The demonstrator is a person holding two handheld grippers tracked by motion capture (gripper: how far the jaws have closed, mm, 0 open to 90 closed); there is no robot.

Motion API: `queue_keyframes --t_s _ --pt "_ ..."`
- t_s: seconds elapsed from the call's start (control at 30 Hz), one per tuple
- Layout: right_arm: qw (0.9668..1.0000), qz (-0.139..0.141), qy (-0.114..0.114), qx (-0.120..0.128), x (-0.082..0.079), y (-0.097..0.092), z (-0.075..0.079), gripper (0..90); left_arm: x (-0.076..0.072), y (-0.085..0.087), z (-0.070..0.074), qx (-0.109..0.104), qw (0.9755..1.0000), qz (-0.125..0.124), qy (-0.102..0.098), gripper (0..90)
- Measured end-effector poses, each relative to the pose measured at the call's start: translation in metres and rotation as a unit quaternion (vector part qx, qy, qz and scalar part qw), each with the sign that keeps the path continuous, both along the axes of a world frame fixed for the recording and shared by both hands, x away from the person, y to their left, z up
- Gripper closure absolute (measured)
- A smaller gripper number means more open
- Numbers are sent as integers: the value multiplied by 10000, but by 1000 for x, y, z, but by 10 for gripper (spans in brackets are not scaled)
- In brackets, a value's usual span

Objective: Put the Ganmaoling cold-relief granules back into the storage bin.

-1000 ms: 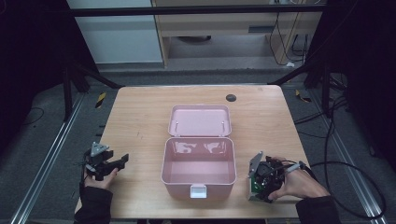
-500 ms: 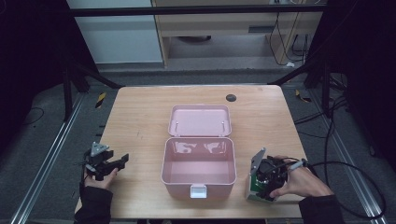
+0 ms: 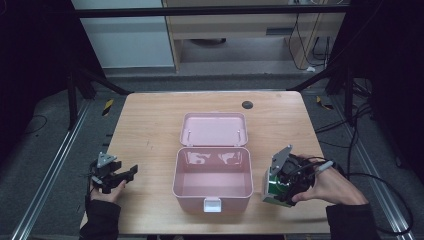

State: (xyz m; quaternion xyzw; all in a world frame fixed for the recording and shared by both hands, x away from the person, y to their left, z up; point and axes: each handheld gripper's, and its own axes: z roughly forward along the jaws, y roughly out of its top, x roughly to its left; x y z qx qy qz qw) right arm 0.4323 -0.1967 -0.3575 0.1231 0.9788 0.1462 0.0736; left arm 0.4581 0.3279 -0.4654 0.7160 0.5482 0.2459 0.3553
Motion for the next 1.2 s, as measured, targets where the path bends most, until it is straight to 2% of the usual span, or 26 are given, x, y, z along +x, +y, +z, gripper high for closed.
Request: queue_keyframes --t_s 0.03,0.27,0.4,0.73,0.87,1.2 --pt "10000 0 -47 24 1 1 7 165 0 0 0 1 10000 -1 3 318" --pt "9999 57 -116 32 2 6 23 166 0 0 0 3 10000 -2 3 318" --pt "9998 99 -186 50 2 9 39 166 0 0 0 6 10000 -4 8 319" --pt "9993 221 -292 118 -1 19 66 165 0 0 0 3 10000 -8 6 319" --pt "9990 254 -337 134 0 23 74 166 0 0 0 8 10000 -5 9 319" --pt "9984 408 -369 139 3 39 83 165 0 0 0 12 10000 0 8 319"
